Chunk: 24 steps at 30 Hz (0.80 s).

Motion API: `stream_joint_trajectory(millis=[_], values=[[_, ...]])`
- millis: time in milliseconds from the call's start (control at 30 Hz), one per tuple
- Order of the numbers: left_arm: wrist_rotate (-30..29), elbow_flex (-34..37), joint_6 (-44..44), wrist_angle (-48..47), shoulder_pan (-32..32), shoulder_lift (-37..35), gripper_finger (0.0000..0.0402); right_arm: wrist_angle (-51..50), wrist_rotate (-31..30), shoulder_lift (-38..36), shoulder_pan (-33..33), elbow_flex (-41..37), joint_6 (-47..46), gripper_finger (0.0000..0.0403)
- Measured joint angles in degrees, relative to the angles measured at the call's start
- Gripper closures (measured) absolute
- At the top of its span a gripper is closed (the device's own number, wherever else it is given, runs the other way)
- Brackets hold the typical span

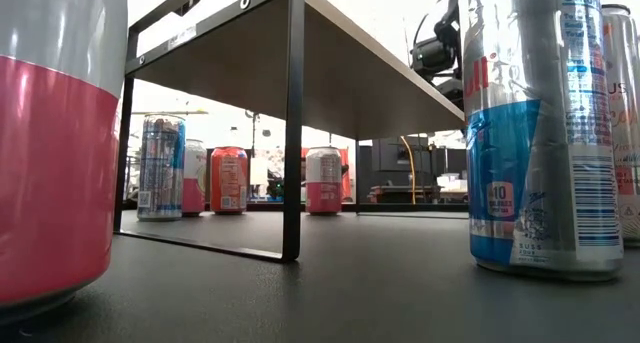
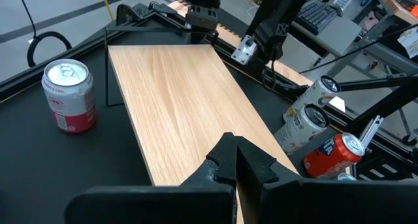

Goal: Place canned beverage on shelf
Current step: Put the top blue soda can on the shelf

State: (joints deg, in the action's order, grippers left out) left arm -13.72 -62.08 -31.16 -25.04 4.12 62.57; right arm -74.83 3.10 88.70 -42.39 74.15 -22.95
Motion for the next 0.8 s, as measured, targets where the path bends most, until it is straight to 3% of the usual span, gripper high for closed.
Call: stream_joint_trajectory(millis=[333, 800], values=[[0.0, 0.0, 0.0, 0.0, 0.0, 0.0, 0.0402, 2.28, 0.38, -0.08, -0.02, -2.69, 0.11, 0.0089], [-0.02, 0.0, 0.0, 0.0, -0.02, 0.0, 0.0402, 2.91, 0.14, -0.06, -0.02, -2.75, 0.14, 0.0162]])
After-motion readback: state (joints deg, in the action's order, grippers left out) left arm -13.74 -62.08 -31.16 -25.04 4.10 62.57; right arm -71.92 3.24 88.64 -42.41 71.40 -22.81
